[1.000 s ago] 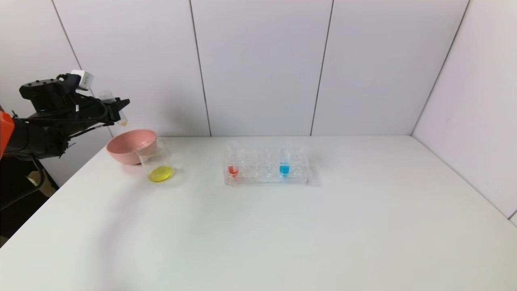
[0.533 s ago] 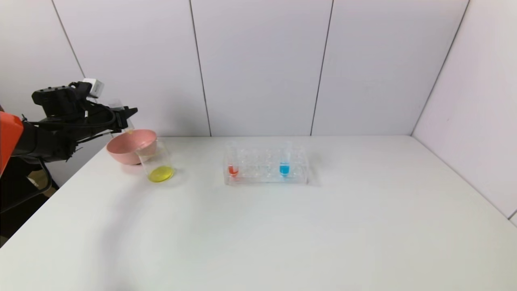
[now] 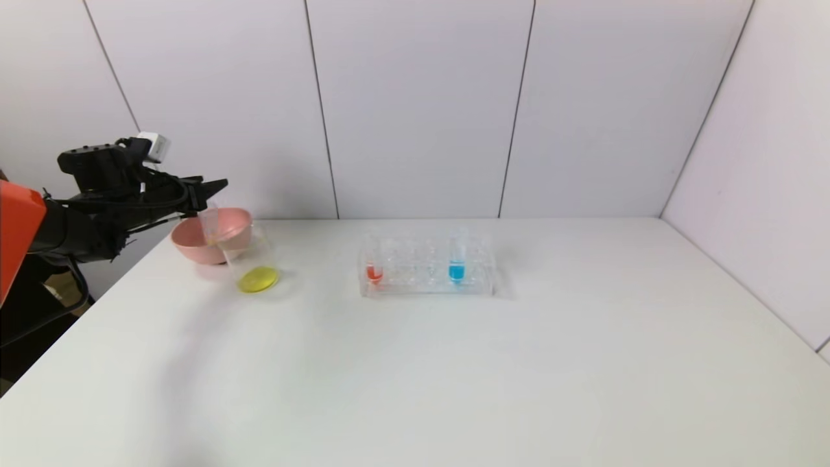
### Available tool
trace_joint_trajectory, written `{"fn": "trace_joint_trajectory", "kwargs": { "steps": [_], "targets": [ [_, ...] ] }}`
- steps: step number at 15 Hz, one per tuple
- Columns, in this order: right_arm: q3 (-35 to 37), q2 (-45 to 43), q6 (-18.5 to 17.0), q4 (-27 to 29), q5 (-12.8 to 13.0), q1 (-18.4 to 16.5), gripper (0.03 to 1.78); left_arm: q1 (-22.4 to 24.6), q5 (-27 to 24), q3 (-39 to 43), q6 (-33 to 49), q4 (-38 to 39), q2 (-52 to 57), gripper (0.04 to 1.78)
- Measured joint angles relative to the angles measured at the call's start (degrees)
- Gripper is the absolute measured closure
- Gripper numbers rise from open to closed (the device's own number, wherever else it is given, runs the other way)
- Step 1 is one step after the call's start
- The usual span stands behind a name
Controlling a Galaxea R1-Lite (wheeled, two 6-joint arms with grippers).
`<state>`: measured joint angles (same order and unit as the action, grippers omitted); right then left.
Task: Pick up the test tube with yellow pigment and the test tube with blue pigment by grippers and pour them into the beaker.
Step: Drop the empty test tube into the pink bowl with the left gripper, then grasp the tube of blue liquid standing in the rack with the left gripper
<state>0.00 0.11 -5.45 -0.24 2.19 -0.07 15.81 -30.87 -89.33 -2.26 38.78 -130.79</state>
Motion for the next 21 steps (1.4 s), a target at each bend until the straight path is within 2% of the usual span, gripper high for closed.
{"fn": "trace_joint_trajectory", "kwargs": {
  "steps": [1, 3, 6, 10, 15, 19, 21],
  "targets": [
    [0.0, 0.0, 0.0, 0.0, 0.0, 0.0, 0.1, 0.0, -0.1, -0.2, -0.1, 0.0, -0.2, 0.54],
    [0.0, 0.0, 0.0, 0.0, 0.0, 0.0, 0.1, 0.3, -0.4, -0.8, -0.2, 0.1, -0.4, 0.3],
    [0.0, 0.0, 0.0, 0.0, 0.0, 0.0, 0.1, 0.6, 0.1, -1.1, -0.2, 0.8, 0.0, 0.07],
    [0.0, 0.0, 0.0, 0.0, 0.0, 0.0, 0.1, 0.6, 0.3, -1.1, 0.1, 4.4, 2.5, 0.04],
    [0.0, 0.0, 0.0, 0.0, 0.0, 0.0, 0.1, -0.6, 5.9, 0.0, 0.3, 5.2, 8.8, 0.04],
    [0.0, 0.0, 0.0, 0.0, 0.0, 0.0, 0.1, -1.5, 11.6, 3.1, 0.0, -0.1, 17.0, 0.04],
    [0.0, 0.0, 0.0, 0.0, 0.0, 0.0, 0.1, -2.1, 15.5, 5.8, 0.0, -5.7, 22.7, 0.04]
  ]
}}
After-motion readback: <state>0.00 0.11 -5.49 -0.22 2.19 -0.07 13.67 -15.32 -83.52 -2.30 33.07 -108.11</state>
